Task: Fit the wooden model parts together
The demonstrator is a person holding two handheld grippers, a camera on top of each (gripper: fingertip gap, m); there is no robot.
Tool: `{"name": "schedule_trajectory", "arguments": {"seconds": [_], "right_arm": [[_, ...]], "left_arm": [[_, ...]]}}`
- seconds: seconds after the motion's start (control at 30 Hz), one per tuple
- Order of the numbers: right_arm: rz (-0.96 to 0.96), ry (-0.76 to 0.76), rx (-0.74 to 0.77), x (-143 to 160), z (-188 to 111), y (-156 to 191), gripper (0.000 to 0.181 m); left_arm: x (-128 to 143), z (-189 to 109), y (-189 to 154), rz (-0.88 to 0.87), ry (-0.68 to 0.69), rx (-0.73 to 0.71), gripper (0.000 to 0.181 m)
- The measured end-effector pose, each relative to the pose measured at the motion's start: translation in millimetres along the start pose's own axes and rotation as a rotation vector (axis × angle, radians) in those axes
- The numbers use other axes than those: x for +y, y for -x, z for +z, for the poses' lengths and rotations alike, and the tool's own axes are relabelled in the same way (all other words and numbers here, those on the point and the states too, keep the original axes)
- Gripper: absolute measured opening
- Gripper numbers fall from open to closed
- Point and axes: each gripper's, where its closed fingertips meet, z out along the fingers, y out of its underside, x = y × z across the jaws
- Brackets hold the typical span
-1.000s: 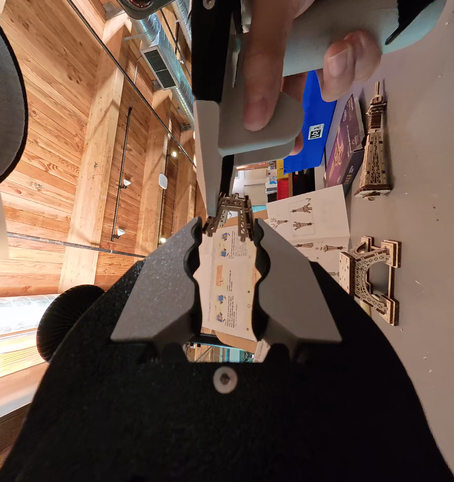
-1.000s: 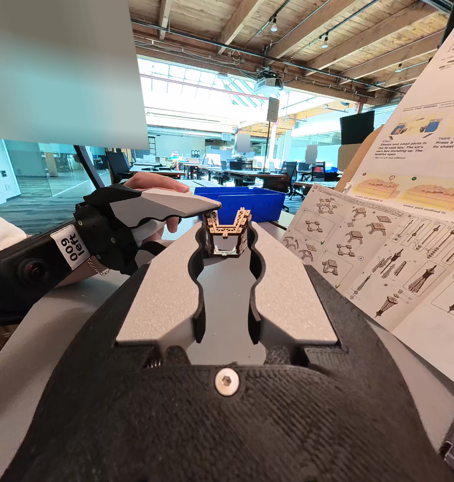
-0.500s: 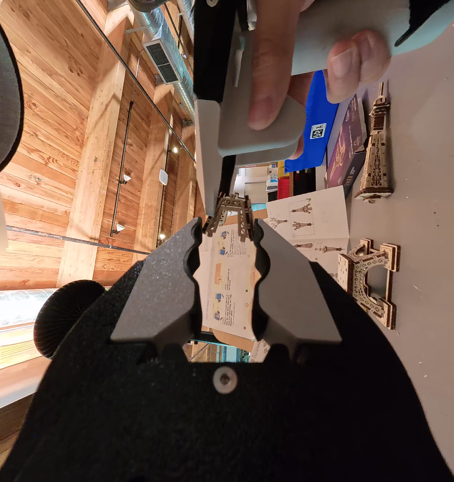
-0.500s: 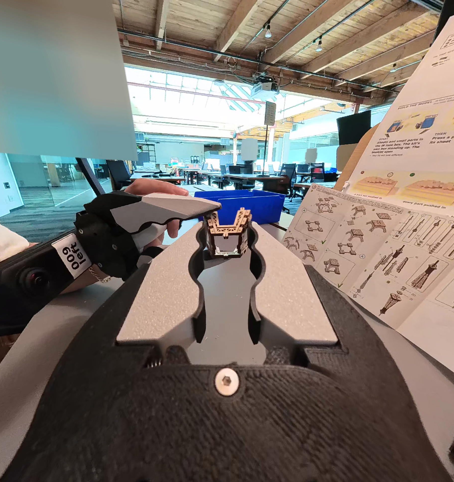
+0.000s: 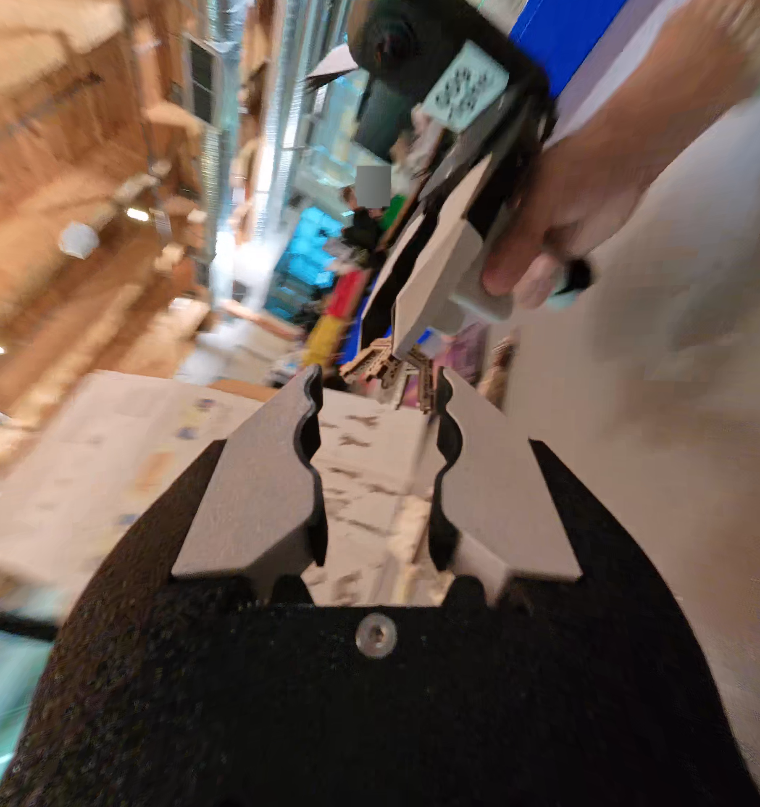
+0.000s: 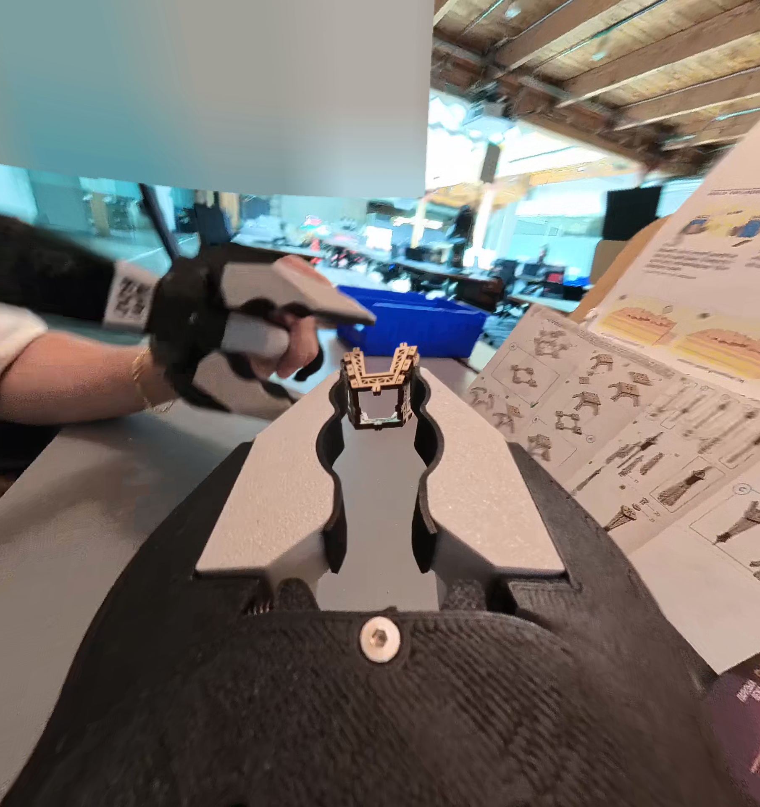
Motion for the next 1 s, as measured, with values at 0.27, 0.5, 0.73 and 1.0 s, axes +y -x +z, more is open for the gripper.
{"name": "schedule_trajectory", "arguments": {"seconds": [0.27, 0.5, 0.73, 1.0], "right_arm": [[-0.068, 0.063, -0.203, 18, -5, 21, 0.028], [-0.098, 0.099, -0.301, 28, -3, 41, 0.028], [-0.111, 0.134, -0.349, 34, -6, 47, 0.028], [-0.12, 0.146, -0.344, 35, -5, 47, 0.027]], "left_arm": [[2, -8, -22, -0.495, -0.088, 0.335, 0.056], [-1, -13, -37, -0.482, -0.096, 0.436, 0.039], [-1, -17, -45, -0.439, -0.081, 0.491, 0.038], [1, -16, -42, -0.448, -0.06, 0.487, 0.036]]}}
